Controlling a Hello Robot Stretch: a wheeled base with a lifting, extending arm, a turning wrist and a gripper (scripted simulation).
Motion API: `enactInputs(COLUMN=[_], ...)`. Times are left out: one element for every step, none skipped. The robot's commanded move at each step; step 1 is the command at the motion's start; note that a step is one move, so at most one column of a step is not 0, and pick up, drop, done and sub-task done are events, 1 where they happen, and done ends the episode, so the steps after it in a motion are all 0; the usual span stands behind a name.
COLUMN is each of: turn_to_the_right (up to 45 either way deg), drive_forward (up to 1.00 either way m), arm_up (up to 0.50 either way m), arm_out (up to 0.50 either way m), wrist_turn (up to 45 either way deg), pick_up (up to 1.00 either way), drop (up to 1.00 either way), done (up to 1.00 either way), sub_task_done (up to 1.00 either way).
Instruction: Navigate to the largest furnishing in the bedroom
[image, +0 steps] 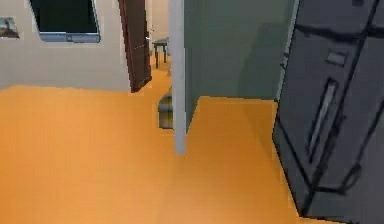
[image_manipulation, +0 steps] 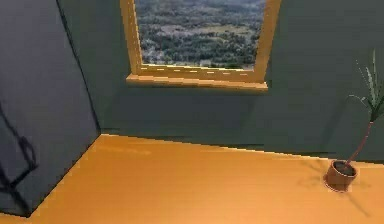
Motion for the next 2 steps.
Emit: enactInputs(turn_to_the_right=[-9.0,0.0], drive_forward=[0.00,0.15], arm_up=[0.00,0.00], arm_out=[0.00,0.00], wrist_turn=[0.0,0.0], pick_up=[0.00,0.00], drop=[0.00,0.00], done=[0.00,0.00], sub_task_done=[0.00,0.00])
